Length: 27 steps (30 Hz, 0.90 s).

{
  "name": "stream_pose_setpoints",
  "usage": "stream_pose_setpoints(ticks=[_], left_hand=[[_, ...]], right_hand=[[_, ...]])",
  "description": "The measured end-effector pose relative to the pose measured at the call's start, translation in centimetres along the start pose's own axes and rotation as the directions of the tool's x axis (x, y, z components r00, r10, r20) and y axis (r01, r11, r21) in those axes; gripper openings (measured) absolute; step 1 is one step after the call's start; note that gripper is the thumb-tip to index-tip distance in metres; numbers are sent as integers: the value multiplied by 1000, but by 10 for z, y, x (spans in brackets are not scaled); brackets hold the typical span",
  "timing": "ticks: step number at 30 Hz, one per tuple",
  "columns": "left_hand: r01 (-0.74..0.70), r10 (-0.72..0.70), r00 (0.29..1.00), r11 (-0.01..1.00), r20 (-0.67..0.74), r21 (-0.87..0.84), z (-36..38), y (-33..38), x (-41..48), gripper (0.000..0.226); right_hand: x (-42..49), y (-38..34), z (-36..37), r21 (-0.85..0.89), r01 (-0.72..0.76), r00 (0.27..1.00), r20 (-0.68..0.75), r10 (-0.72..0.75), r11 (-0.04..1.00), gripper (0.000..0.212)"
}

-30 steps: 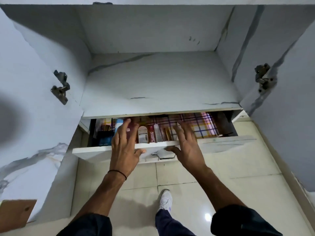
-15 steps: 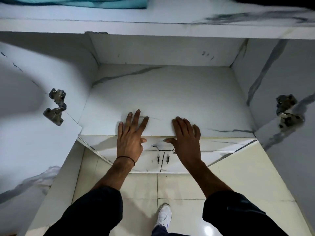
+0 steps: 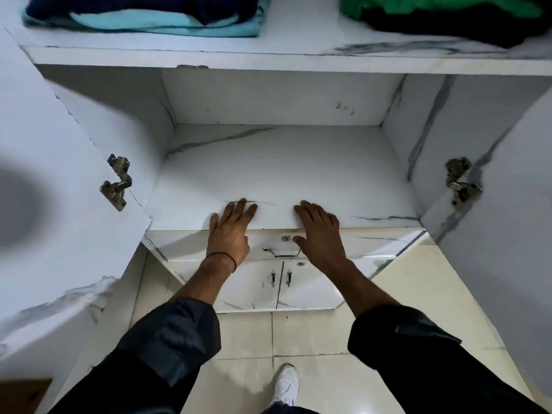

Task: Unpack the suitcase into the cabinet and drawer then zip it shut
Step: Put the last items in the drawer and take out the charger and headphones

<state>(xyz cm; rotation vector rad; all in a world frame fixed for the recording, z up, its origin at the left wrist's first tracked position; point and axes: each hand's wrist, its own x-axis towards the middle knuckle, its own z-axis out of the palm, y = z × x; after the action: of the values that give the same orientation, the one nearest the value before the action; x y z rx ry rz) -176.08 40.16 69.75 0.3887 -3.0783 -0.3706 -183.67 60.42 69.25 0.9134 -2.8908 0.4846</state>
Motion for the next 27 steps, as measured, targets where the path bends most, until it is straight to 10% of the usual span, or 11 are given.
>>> stream_pose_setpoints(ticks=[16, 23, 27], left_hand=[[-164, 260, 966, 601, -3, -782, -17, 168, -154, 29], [-371, 474, 867, 405, -155, -836, -51, 307, -179, 24], [-487, 501, 820, 355, -277, -798, -65, 386, -194, 61]], right_hand=[[-242, -7, -147, 525, -366, 788, -265, 556, 768, 31], [-303, 25, -253, 436, -224, 451, -746, 489, 872, 16], [-317, 55, -308, 424, -163, 184, -874, 450, 891, 17]])
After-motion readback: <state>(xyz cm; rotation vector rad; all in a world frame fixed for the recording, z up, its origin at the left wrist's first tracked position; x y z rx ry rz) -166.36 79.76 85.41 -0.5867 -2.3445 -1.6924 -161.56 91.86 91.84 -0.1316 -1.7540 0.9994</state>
